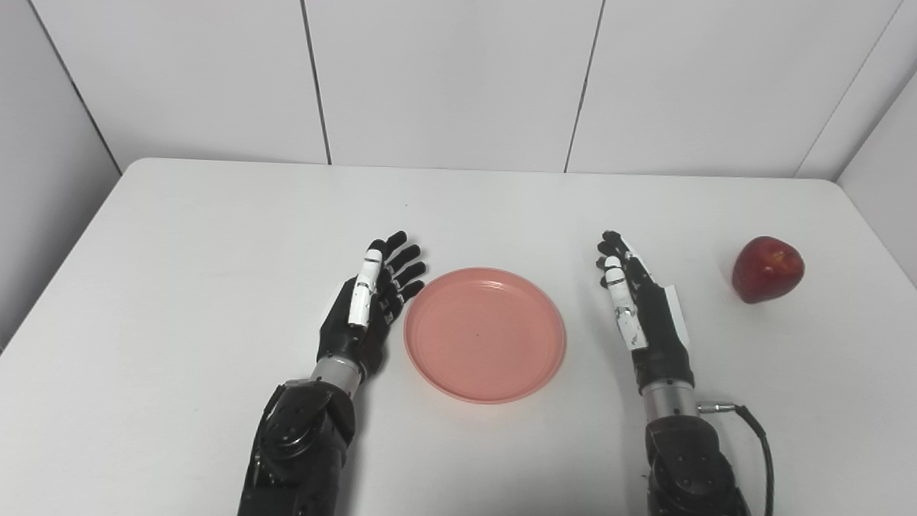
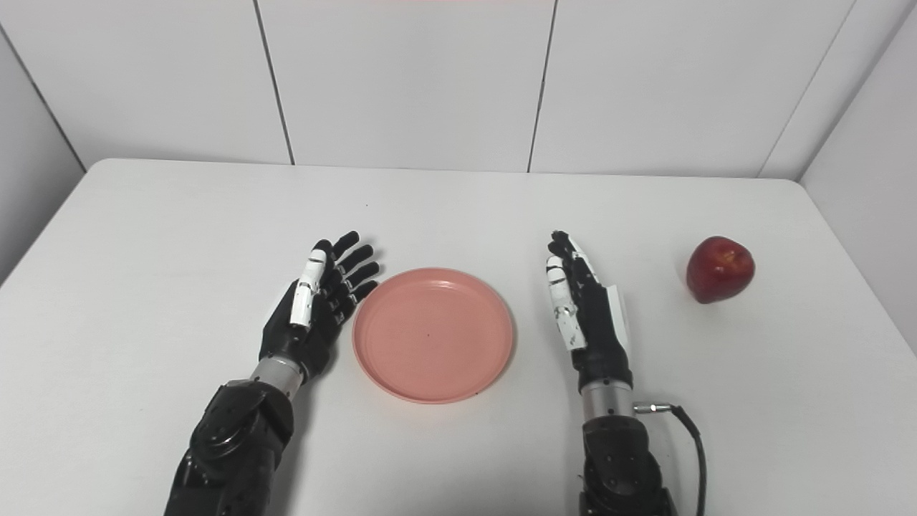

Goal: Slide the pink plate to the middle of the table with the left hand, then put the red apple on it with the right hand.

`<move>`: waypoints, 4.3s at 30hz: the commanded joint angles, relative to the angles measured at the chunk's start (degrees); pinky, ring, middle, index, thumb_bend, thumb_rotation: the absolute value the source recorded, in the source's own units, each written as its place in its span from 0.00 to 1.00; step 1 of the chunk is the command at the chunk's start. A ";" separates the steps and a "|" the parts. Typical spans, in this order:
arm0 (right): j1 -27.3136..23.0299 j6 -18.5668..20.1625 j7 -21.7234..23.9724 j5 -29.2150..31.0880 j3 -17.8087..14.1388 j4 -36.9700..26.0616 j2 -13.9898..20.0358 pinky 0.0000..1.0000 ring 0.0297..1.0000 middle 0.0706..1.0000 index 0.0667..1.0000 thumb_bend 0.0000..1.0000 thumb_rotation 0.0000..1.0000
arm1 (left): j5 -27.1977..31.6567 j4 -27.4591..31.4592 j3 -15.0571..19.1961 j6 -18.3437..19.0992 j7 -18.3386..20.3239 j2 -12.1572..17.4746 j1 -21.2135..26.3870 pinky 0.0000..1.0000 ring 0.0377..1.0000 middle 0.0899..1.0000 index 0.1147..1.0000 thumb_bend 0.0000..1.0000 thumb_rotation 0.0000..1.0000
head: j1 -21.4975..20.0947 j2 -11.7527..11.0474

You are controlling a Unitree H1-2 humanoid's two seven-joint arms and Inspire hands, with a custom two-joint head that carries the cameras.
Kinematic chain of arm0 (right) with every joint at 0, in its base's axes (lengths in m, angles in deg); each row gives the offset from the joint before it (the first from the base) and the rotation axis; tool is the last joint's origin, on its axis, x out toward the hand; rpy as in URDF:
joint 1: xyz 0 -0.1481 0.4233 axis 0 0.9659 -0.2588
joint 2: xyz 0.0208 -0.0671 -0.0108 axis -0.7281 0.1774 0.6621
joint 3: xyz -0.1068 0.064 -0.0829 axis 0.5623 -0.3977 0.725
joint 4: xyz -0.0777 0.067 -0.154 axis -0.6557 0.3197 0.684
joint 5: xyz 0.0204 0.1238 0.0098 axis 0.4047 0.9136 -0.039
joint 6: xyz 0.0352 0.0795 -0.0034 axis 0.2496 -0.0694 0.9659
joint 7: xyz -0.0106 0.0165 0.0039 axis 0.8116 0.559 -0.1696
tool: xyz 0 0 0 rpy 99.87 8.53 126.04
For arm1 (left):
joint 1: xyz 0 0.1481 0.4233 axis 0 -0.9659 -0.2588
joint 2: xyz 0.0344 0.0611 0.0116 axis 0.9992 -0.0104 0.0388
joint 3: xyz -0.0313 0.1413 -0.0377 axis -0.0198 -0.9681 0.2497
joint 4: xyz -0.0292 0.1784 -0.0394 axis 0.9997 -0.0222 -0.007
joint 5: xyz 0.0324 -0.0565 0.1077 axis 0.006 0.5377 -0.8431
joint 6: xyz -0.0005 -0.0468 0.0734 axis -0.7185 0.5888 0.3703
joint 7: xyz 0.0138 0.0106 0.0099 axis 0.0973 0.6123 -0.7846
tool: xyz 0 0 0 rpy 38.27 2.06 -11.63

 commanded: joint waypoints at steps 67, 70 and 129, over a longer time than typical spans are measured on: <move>-8.49 12.09 -2.44 -23.51 -11.57 -3.18 18.58 0.71 0.84 0.90 0.94 1.00 0.56 | 8.97 -16.23 9.00 -8.55 7.16 5.66 3.40 0.89 0.87 0.88 0.86 0.37 1.00 | -16.04 -5.93; -8.68 12.16 -2.51 -23.27 -11.51 -1.95 18.73 0.72 0.84 0.89 0.93 1.00 0.56 | 9.03 -16.15 8.98 -8.40 7.08 5.70 3.40 0.89 0.87 0.87 0.86 0.37 1.00 | -16.01 -5.88; -12.99 14.71 -3.74 -17.40 -8.96 13.16 20.22 0.70 0.82 0.89 0.92 1.00 0.50 | 9.49 -13.78 8.92 -6.35 6.42 6.16 2.56 0.89 0.87 0.88 0.87 0.37 1.00 | -15.30 -3.89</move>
